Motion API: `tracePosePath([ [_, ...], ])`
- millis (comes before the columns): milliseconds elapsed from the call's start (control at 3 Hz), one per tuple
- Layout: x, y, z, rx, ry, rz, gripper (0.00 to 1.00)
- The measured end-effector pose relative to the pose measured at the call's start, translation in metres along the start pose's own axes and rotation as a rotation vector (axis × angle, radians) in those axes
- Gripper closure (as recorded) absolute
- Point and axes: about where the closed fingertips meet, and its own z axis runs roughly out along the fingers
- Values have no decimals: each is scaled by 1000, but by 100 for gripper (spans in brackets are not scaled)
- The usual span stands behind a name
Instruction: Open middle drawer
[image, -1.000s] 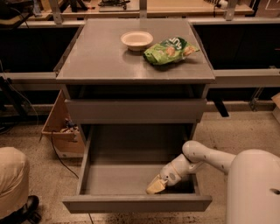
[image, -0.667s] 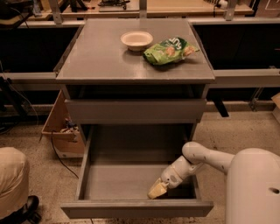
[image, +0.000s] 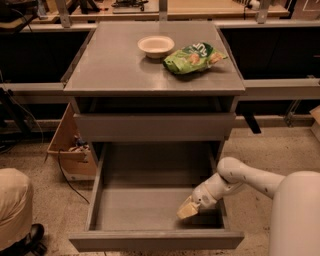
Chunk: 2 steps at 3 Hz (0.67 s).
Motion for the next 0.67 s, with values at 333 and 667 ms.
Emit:
tracePosePath([
  [333, -4, -18, -54, 182, -7, -35, 100],
  [667, -9, -30, -124, 389, 16, -73, 100],
])
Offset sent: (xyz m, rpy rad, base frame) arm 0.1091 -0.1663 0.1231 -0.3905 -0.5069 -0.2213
